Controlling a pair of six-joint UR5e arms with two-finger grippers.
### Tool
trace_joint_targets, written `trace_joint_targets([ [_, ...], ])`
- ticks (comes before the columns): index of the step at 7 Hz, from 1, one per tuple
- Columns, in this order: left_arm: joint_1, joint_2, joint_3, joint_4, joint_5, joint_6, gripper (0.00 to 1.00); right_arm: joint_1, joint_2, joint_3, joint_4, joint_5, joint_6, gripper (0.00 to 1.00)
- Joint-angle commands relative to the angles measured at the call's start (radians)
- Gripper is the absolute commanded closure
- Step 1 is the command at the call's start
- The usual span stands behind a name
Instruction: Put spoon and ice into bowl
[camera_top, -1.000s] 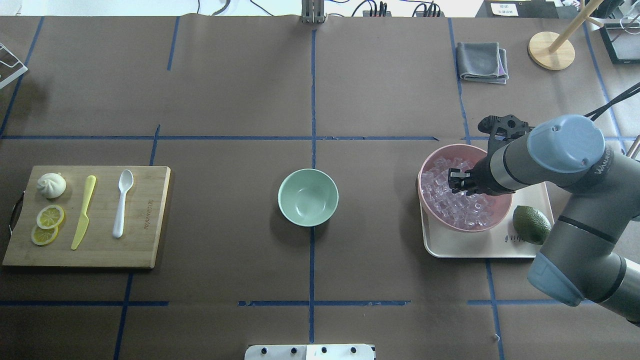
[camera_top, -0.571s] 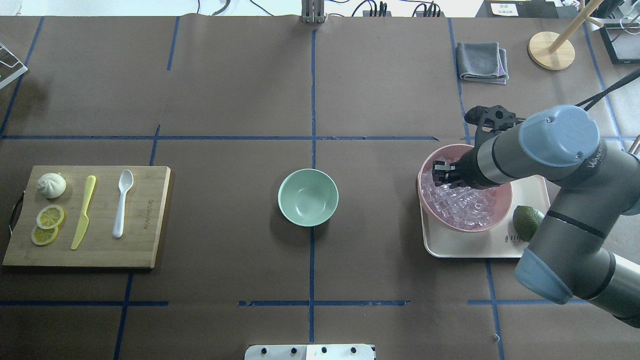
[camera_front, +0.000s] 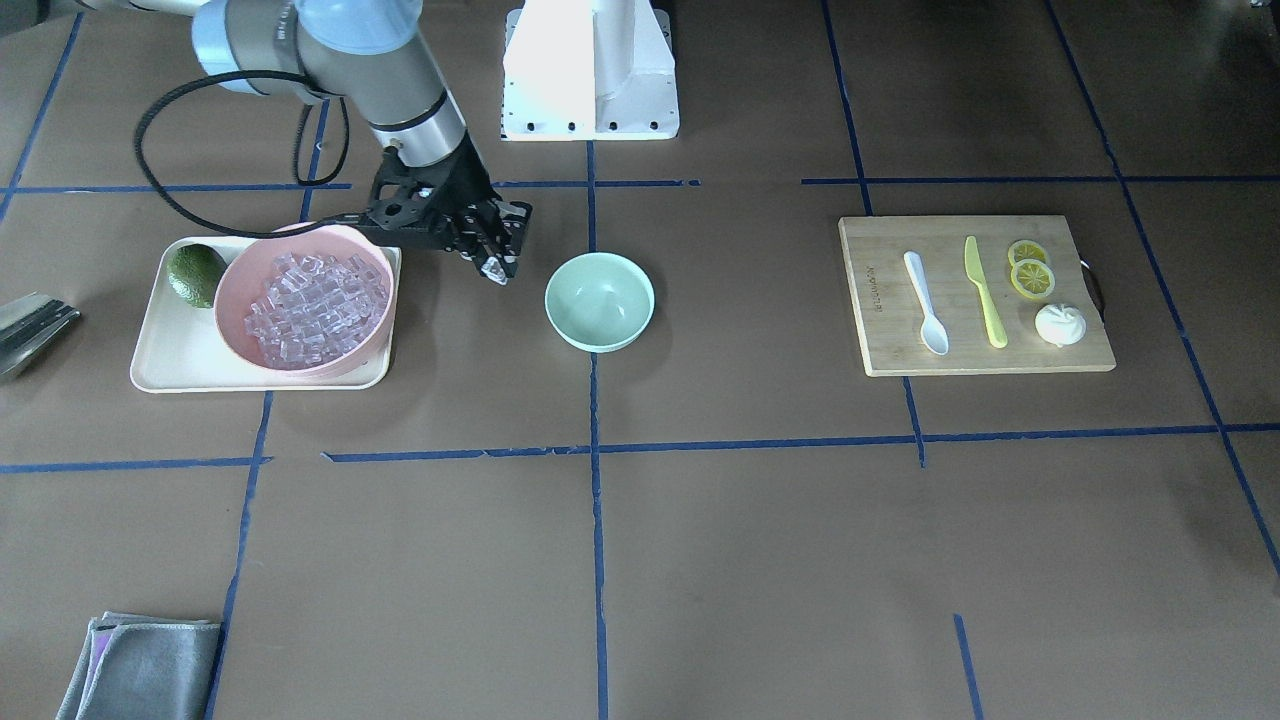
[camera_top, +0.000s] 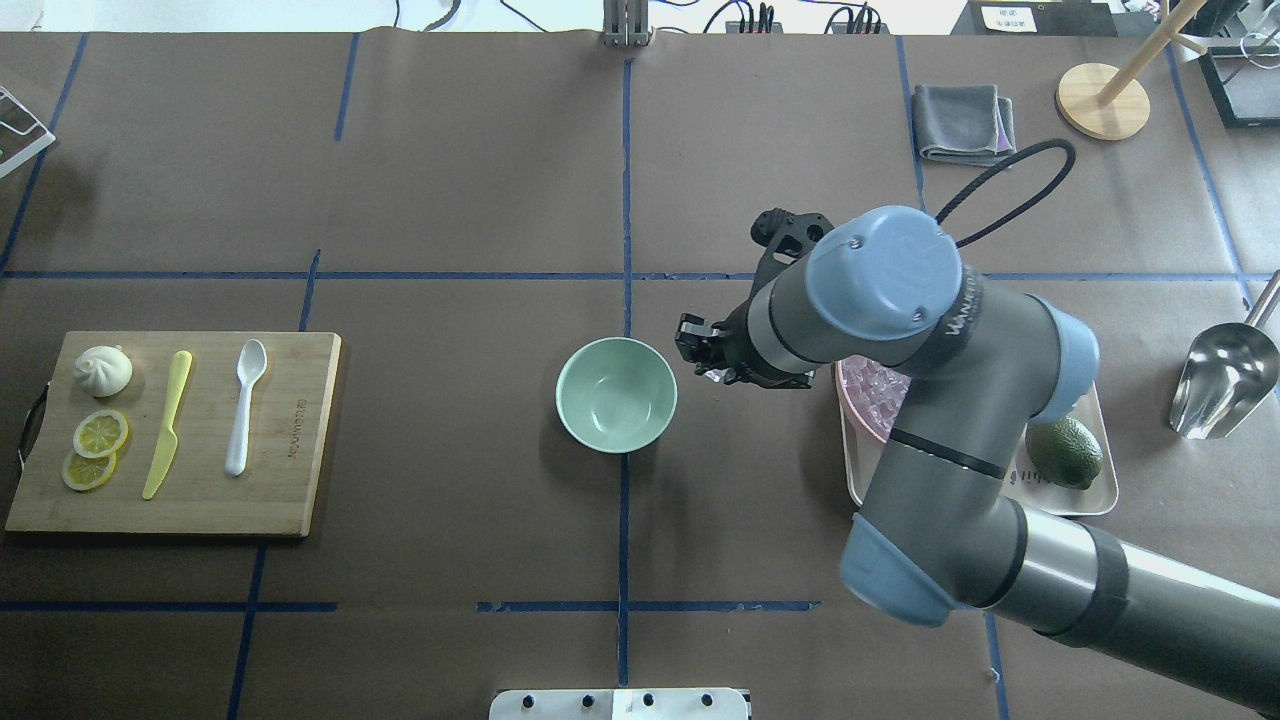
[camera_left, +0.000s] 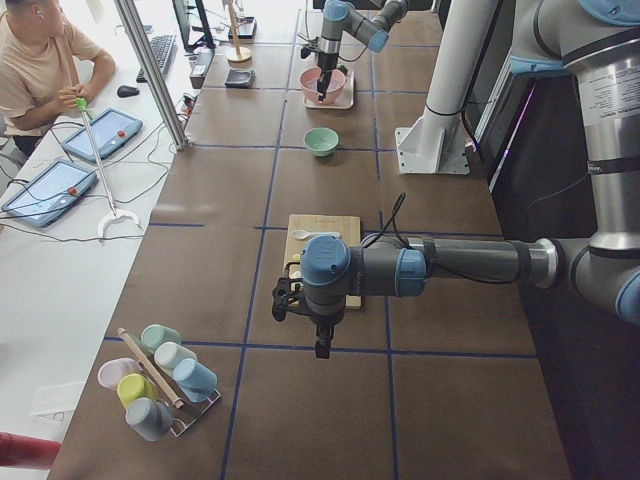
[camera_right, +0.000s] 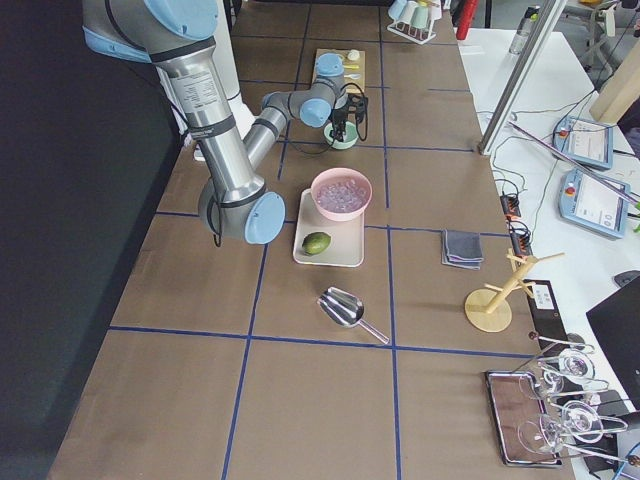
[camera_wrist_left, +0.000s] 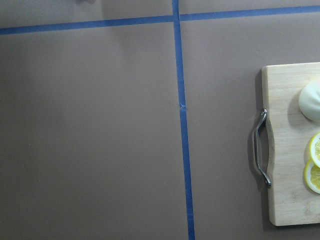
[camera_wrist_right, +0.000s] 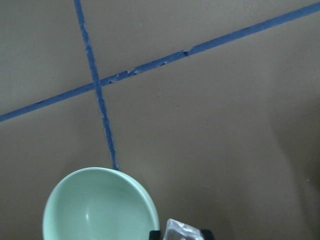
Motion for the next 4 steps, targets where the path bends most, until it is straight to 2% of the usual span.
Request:
trace_joint_targets([
  [1,0.0,0.0,0.0,0.0,0.0,0.0,0.0,-0.041,0.121,-0.122,0.003,-0.035,0.075,0.99],
  [2,0.002,-0.002,0.0,0.0,0.0,0.002,0.0,-0.05,0.131,-0.142,0.003,-0.042,0.073,0.9],
  [3,0.002,-0.002,0.0,0.0,0.0,0.002,0.0,-0.055,0.131,-0.147,0.003,-0.054,0.07,0.5],
  [4,0.003,-0.002,0.001,-0.02,0.0,0.002,0.0,-0.056,0.131,-0.152,0.015,-0.055,0.073,0.3],
])
